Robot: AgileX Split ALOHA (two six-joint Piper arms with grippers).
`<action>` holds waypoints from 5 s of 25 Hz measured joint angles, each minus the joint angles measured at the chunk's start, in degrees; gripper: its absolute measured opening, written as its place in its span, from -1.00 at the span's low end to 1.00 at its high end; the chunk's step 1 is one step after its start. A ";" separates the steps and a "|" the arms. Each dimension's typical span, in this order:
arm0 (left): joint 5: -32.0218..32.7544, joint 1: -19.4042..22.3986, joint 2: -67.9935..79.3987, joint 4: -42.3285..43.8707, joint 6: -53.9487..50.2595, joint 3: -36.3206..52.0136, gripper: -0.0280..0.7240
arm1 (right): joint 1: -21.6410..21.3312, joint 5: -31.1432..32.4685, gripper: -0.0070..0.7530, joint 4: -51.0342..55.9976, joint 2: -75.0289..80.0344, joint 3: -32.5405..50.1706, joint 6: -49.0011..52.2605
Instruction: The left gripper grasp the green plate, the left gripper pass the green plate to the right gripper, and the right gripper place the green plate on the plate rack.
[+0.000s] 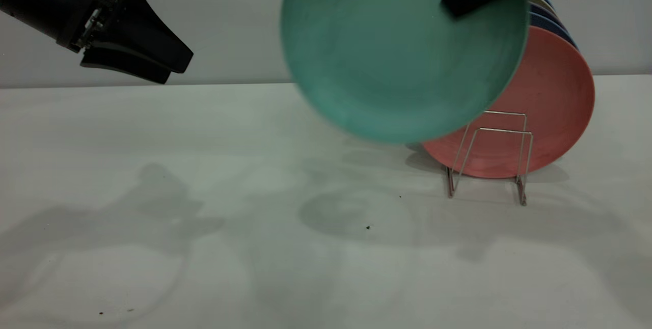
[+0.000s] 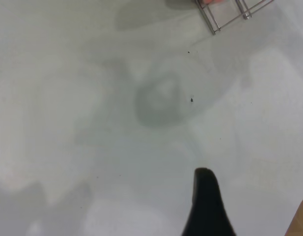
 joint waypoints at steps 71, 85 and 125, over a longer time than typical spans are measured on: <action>-1.00 0.00 0.37 0.28 0.04 0.00 0.52 | -4.00 -12.84 -0.65 -28.72 1.36 1.79 11.06; -1.00 0.00 2.11 0.22 0.04 0.00 0.52 | -4.05 -12.95 -0.52 -23.40 1.71 1.79 11.06; 16.06 0.00 -50.89 44.72 -50.83 0.36 0.52 | -4.05 26.72 0.02 -40.31 -39.99 7.36 73.04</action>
